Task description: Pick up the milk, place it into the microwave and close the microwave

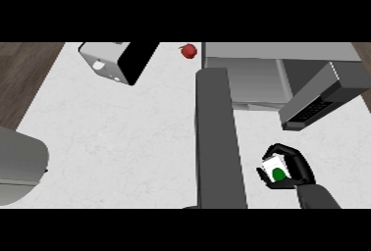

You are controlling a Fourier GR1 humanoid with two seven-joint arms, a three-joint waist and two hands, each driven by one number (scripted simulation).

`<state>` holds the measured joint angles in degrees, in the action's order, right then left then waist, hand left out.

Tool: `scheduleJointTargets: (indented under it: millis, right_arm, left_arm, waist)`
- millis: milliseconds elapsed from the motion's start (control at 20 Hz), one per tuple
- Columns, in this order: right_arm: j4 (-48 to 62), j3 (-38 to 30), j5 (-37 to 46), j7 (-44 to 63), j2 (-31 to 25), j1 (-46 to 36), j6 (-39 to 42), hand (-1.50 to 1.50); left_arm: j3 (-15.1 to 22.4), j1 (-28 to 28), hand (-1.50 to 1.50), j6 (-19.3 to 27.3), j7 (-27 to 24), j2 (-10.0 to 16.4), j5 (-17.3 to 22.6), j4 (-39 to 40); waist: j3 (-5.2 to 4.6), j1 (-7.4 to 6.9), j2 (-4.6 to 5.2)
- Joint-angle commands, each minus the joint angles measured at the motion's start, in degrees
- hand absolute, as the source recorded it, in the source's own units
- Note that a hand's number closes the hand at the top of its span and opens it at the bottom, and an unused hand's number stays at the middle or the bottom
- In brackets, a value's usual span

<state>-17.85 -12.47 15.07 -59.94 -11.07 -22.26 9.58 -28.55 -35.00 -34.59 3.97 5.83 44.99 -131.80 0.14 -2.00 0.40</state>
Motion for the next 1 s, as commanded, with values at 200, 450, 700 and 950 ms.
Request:
scheduleJointTargets:
  millis: [200, 450, 700, 950]
  right_arm:
    - [2.48, -6.40, -5.40, -5.83, 3.63, -3.80, -4.59, 1.50]
    - [1.71, -5.30, -4.24, -2.77, 5.69, -6.68, -9.23, 1.50]
    - [1.29, -5.33, -3.70, -1.15, 8.00, -10.92, -14.79, 1.50]
    - [2.71, -6.62, -4.45, 1.20, 0.74, -15.42, -9.69, 1.50]
  left_arm:
    - [-1.89, -0.93, -1.50, -1.28, 0.48, 0.32, 3.15, -0.69]
    - [-1.07, -3.37, -1.50, -1.18, 2.31, -2.72, 2.59, -4.61]
    - [-2.84, 2.27, -1.50, 2.15, 4.79, 2.34, 5.20, -0.86]
    - [-4.04, -0.67, -1.50, -2.36, 3.75, -0.57, 4.68, -1.24]
  waist:
    - [0.06, 0.04, 0.03]
    - [-0.04, 0.45, -0.22]
    - [-0.04, 0.88, -0.06]
    - [-0.04, 0.30, -0.03]
